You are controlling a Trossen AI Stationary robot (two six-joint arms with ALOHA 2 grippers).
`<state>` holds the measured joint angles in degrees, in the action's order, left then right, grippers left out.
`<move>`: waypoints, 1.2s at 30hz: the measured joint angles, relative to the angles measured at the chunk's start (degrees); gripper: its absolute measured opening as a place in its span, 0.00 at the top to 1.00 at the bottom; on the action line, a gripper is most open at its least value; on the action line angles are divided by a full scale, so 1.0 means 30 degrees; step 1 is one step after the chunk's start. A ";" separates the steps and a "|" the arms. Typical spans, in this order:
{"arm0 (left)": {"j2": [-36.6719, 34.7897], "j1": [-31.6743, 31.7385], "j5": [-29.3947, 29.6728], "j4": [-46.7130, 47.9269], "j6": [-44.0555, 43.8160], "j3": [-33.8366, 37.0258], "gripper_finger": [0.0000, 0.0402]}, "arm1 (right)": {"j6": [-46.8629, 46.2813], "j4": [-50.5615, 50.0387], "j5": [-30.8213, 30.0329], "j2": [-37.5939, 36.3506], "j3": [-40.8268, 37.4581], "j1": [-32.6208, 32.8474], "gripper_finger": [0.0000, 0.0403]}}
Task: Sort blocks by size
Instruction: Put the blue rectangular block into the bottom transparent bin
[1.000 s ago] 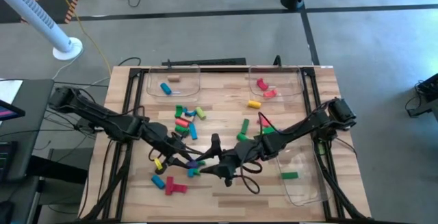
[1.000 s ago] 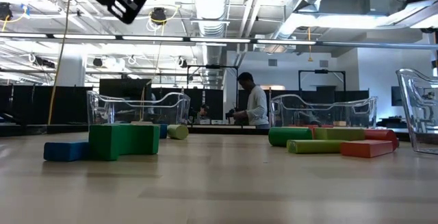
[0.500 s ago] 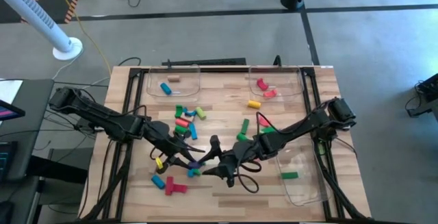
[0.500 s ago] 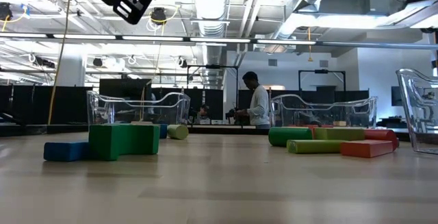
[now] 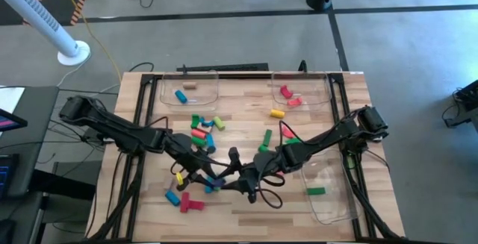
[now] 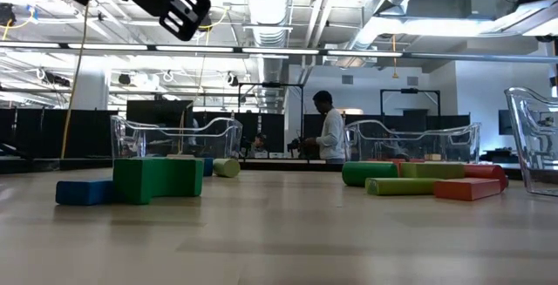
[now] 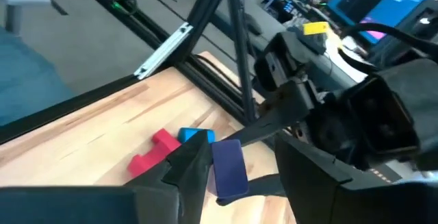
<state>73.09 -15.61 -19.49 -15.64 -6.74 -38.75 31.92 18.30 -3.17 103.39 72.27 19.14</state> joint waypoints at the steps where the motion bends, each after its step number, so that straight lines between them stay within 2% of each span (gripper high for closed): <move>1: 0.0171 -0.0002 -0.0008 -0.0006 0.0045 -0.0125 0.77 | -0.0087 -0.0135 0.0177 0.0000 0.0000 0.0000 0.53; 7: 0.0359 0.0013 -0.0285 -0.0150 0.0167 -0.0623 0.77 | -0.0655 -0.1156 0.0173 0.0007 0.0000 -0.0022 0.56; 17: 0.0296 0.0013 -0.0298 0.0061 0.0159 -0.0623 0.77 | -0.0648 -0.0951 0.0164 0.0015 -0.0007 -0.0015 0.57; 36: 0.0296 0.0494 -0.0401 0.0155 -0.0020 -0.0608 0.76 | -0.0563 -0.0935 0.0795 0.0015 -0.0006 0.0120 0.76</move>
<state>73.97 -14.13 -20.69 -15.18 -6.80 -40.58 30.23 15.49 -0.79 103.44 72.25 19.50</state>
